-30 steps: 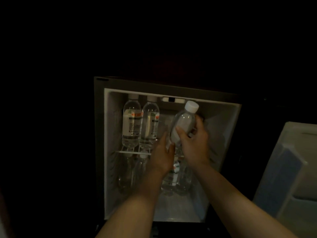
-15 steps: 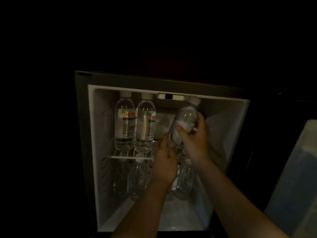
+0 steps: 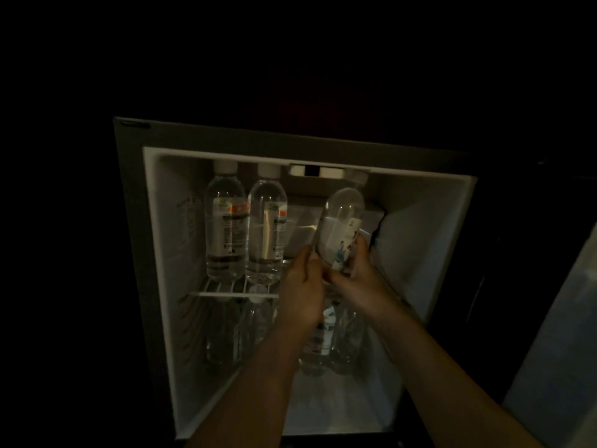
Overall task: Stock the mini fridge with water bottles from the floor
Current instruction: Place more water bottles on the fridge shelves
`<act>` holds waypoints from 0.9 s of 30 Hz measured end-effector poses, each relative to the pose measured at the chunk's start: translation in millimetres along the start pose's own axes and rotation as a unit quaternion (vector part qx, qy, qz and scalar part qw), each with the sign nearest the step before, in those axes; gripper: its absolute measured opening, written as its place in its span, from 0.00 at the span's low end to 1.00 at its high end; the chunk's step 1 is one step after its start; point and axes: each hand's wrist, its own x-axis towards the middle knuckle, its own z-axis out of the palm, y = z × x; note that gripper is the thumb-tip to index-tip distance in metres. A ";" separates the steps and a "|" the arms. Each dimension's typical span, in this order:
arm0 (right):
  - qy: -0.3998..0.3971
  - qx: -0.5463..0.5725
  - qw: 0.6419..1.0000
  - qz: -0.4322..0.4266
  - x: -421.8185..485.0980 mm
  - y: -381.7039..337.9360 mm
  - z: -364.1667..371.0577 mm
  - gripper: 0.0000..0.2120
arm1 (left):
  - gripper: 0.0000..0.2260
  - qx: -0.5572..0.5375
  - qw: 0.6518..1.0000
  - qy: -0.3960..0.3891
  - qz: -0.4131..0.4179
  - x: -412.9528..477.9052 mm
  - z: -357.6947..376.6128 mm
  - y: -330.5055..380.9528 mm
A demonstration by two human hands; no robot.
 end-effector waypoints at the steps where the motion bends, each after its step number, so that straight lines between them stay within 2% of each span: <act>1: 0.000 -0.001 1.000 -0.005 0.7 0.4 0.8 0.37 | 0.13 0.001 1.000 0.007 0.005 -0.8 0.0 -0.8; 3: 0.018 0.000 1.000 -0.019 3.5 1.7 4.2 0.36 | 0.12 0.023 0.998 0.054 0.028 -2.9 -0.7 -3.0; 5: 0.044 -0.004 0.999 -0.027 8.2 4.4 9.6 0.36 | 0.11 0.088 0.985 0.139 0.057 -4.1 -4.6 -6.9; 8: 0.072 0.002 0.997 -0.029 15.8 10.5 16.2 0.37 | 0.18 0.172 0.953 0.236 0.082 -2.5 -14.7 -10.9; 12: 0.099 -0.003 0.995 -0.012 24.9 15.9 21.1 0.41 | 0.26 0.178 0.955 0.223 0.085 -3.0 -21.9 -19.1; 16: 0.101 -0.020 0.995 -0.013 31.9 19.2 23.2 0.40 | 0.29 0.140 0.966 0.202 0.080 -3.8 -25.8 -29.5; 24: -0.050 0.004 0.999 -0.019 42.1 25.3 9.6 0.30 | 0.30 0.107 0.971 0.190 0.095 0.0 -28.6 -36.8; 27: -0.079 0.000 0.997 -0.019 45.1 22.5 17.2 0.31 | 0.30 0.112 0.970 0.188 0.106 0.1 -30.7 -38.5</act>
